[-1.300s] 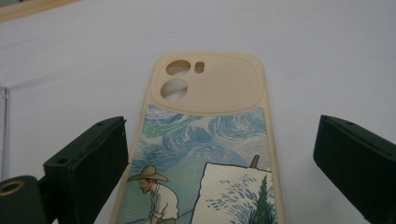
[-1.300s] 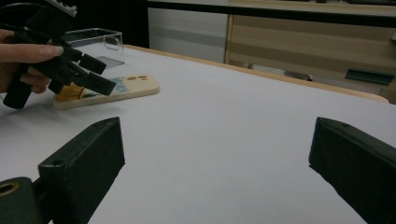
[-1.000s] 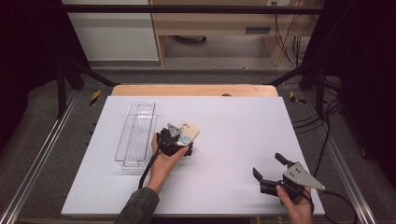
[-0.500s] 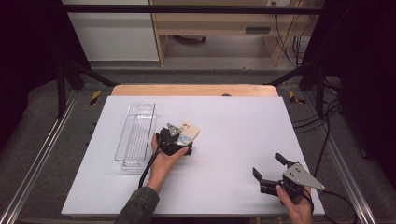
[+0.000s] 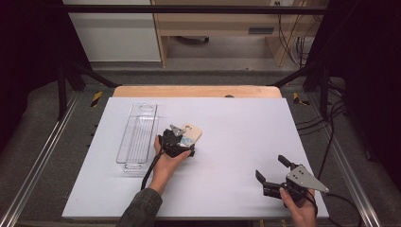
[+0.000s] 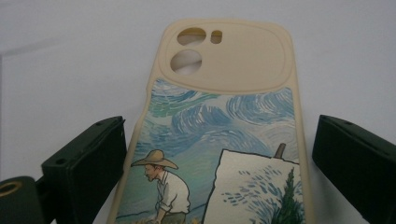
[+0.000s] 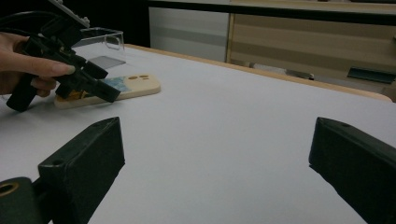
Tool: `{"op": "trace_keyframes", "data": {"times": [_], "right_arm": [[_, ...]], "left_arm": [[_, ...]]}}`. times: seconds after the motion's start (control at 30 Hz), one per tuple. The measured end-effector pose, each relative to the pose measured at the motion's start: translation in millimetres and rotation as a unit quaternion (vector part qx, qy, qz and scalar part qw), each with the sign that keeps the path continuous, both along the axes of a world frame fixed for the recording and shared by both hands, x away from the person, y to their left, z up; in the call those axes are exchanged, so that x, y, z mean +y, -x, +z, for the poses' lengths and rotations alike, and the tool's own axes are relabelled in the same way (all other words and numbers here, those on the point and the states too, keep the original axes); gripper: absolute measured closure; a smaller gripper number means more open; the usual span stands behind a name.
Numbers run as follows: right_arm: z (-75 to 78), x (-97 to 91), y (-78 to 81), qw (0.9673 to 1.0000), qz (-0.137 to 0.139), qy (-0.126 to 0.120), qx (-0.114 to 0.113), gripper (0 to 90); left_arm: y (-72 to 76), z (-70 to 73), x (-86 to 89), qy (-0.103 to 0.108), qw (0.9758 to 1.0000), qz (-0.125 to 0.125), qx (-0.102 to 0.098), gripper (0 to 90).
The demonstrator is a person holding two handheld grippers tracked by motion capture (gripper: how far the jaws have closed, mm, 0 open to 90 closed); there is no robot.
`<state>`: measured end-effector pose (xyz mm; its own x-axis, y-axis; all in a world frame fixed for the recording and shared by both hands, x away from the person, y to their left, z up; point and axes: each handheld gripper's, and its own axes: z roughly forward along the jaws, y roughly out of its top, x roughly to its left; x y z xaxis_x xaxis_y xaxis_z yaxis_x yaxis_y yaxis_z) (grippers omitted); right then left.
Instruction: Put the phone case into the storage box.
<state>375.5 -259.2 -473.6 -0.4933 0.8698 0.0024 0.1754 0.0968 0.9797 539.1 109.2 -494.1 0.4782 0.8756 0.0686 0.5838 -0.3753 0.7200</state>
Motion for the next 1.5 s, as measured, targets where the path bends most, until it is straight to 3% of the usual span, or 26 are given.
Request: {"op": "trace_keyframes", "data": {"times": [0.43, 1.5], "right_arm": [[0.0, 0.2, 0.1, 1.0000, 0.001, -0.002, 0.005, 3.5], [-0.9, 0.3, -0.3, 1.0000, 0.001, -0.002, 0.006, 3.6]], "left_arm": [[-1.3, 0.0, 0.7, 0.004, 1.0000, 0.001, 0.009, 6.1], [1.6, 3.5, -2.3, 0.006, 0.9999, -0.012, 0.006, 10.9]]}}
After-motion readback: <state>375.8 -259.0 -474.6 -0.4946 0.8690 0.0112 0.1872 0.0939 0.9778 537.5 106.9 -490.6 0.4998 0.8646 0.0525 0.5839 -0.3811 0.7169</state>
